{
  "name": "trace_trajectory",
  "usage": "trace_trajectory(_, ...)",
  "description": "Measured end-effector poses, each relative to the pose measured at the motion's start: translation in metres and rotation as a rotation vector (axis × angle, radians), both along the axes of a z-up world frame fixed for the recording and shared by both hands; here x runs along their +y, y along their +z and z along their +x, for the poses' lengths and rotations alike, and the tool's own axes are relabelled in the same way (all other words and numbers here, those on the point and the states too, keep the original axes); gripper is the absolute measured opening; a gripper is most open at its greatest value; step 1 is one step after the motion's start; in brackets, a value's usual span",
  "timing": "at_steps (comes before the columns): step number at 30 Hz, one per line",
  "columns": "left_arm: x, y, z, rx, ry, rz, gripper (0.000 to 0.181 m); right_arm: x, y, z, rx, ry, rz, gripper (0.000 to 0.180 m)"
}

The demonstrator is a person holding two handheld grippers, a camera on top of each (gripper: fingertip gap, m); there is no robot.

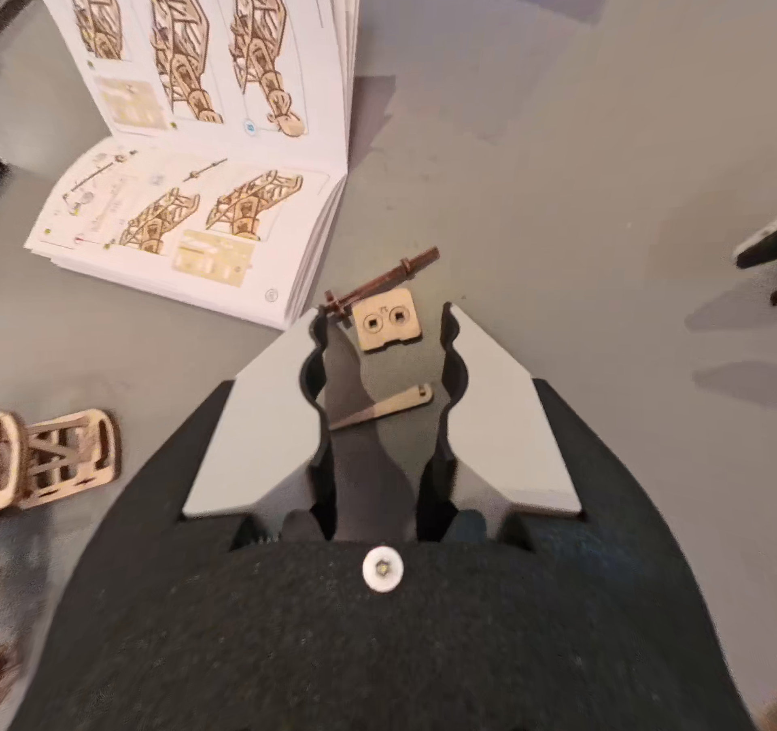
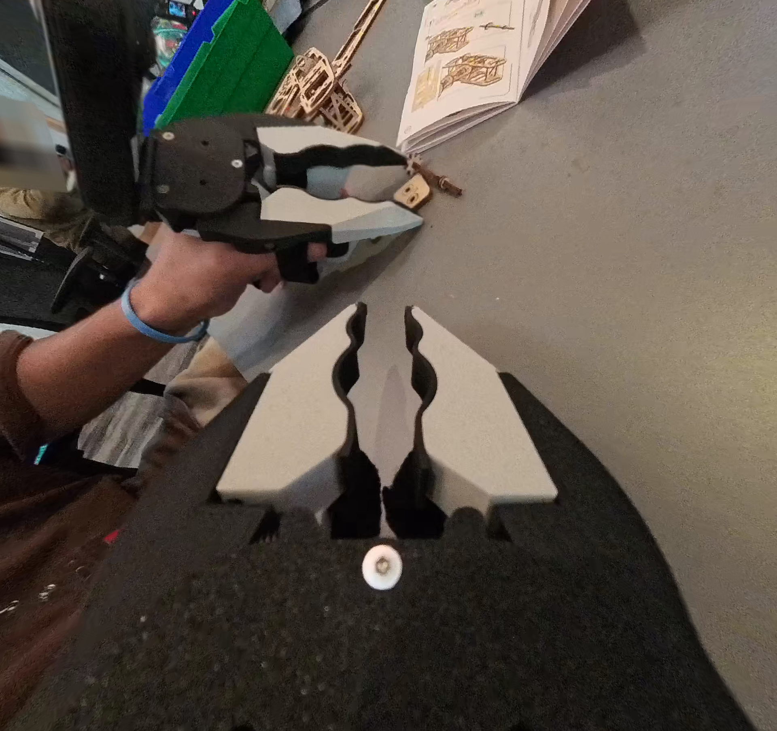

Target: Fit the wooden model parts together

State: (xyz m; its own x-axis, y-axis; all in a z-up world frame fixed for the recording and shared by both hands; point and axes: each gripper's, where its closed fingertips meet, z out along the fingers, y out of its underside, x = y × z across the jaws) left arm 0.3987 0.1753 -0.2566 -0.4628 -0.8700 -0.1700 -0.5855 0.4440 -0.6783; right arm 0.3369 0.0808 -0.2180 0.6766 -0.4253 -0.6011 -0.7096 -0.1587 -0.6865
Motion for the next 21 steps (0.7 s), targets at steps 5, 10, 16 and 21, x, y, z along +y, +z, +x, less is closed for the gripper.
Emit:
trace_trajectory(5,-0.009,-0.002,0.000,0.004,-0.012,-0.015,0.021,-0.007,0.001,0.004,-0.003,-0.017,0.008,0.017)
trace_trajectory(10,-0.028,0.000,-0.020,0.024,-0.168,-0.056,0.000,-0.002,0.012,-0.001,-0.105,0.094,0.045,0.027)
trace_trajectory(16,-0.014,0.021,-0.037,0.027,-0.247,-0.133,0.010,-0.004,-0.011,-0.003,-0.350,0.169,-0.189,0.034)
trace_trajectory(21,-0.034,0.008,-0.041,0.016,-0.465,-0.015,0.055,0.001,-0.010,-0.003,-0.318,0.175,-0.163,0.034)
